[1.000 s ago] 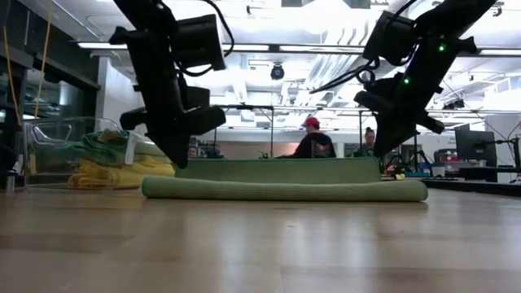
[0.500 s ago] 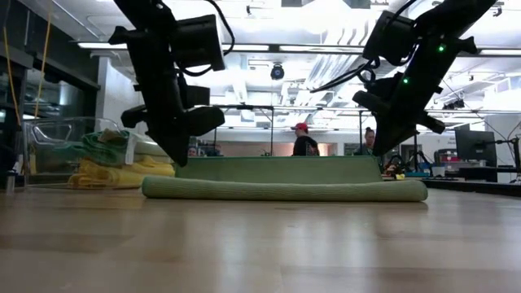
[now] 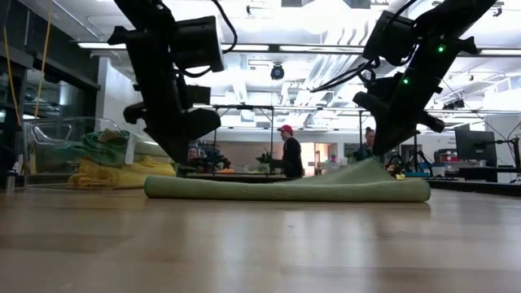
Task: Fold microfiber towels
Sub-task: Fold the green towel
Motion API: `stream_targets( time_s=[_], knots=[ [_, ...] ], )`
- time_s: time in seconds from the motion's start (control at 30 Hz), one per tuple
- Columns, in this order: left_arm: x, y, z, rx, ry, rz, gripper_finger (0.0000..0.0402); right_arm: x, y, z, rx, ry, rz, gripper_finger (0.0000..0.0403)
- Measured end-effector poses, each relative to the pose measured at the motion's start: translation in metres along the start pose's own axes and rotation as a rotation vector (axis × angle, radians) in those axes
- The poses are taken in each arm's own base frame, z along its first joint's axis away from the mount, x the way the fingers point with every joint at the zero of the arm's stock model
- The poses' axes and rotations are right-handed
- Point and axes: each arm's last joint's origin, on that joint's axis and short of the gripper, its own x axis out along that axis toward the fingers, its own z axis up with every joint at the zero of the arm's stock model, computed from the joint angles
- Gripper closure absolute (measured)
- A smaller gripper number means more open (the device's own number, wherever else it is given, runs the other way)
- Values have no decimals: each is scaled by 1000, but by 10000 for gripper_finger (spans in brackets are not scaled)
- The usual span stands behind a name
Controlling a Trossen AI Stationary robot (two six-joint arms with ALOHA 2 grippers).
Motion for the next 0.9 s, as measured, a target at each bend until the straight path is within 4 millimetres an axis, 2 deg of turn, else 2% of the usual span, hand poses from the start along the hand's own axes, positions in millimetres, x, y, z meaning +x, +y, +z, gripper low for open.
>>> stream_targets(
  time_s=[0.3,0.43,0.63,0.9],
  knots=[
    [6,10,3,24,61,29,285,4,-7,8,42,-24,-32,277],
    [4,11,10,40,66,23,269,3,-14,15,26,-25,-30,247],
    [3,6,23,85,26,-56,261,-5,-24,19,-14,27,13,238],
    [17,19,53,-29,83,-168,261,-8,-34,19,5,104,25,237]
  ],
)
